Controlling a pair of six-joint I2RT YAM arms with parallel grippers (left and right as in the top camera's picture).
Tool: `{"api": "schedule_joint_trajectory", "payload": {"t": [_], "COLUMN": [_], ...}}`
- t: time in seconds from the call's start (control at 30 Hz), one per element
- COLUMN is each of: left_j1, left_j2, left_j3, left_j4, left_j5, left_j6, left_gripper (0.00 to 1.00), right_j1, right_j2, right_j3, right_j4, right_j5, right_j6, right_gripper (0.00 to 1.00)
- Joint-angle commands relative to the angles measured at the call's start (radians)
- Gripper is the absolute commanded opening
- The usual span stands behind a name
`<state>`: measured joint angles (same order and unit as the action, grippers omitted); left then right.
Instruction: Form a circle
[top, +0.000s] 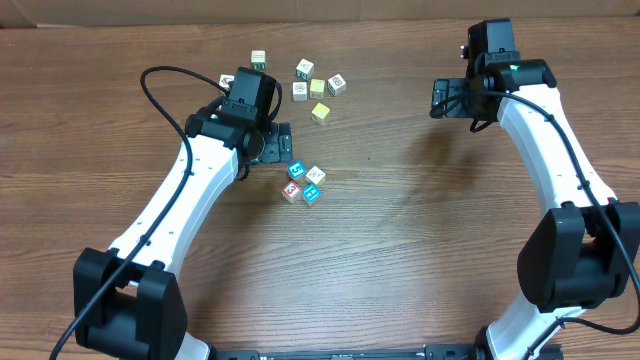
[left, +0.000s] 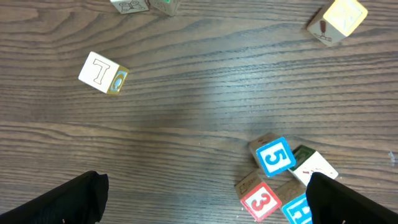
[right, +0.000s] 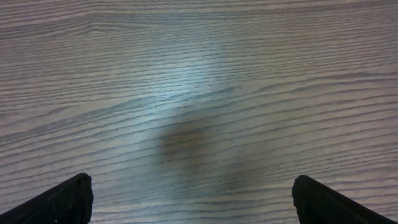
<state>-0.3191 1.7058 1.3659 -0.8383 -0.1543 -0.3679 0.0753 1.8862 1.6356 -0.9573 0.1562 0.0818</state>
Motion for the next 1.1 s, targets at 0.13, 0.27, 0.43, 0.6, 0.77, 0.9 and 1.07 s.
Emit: {"api": "schedule_joint_trajectory", "payload": {"t": [0.13, 0.27, 0.43, 0.6, 0.77, 0.9, 1.07], "left_j1": [-0.002, -0.002, -0.002, 0.003, 0.012, 0.012, 0.012], "left_j2": [-0.006, -0.006, -0.006, 0.0, -0.032, -0.102, -0.227], "left_j3": [0.005, 0.005, 0.005, 0.005, 0.005, 0.004, 0.004], "left_j4": [0.001, 0.001, 0.001, 0.002, 0.001, 0.001, 0.001], "left_j5": [-0.01, -0.01, -0.01, -0.006, -0.021, -0.024, -0.13], "left_j6": [-0.006, -0.006, -0.006, -0.006, -0.006, -0.004, 0.016], "left_gripper": [0.99, 1.0, 1.0, 1.0, 1.0, 1.0, 1.0], "right_j1": [0.001, 0.001, 0.001, 0.001, 0.001, 0.001, 0.001], "right_j2": [-0.014, -0.014, -0.014, -0.014, -0.014, -0.014, -0.014], "right_j3": [0.008, 0.008, 0.008, 0.008, 0.008, 0.008, 0.008], "right_j4": [0.006, 0.006, 0.006, 0.006, 0.006, 0.006, 0.006], "right_j5": [0.0, 0.0, 0.0, 0.0, 0.0, 0.0, 0.0], "right_j6": [0.003, 0.003, 0.003, 0.003, 0.003, 0.003, 0.003], "right_gripper": [1.0, 1.0, 1.0, 1.0, 1.0, 1.0, 1.0]}}
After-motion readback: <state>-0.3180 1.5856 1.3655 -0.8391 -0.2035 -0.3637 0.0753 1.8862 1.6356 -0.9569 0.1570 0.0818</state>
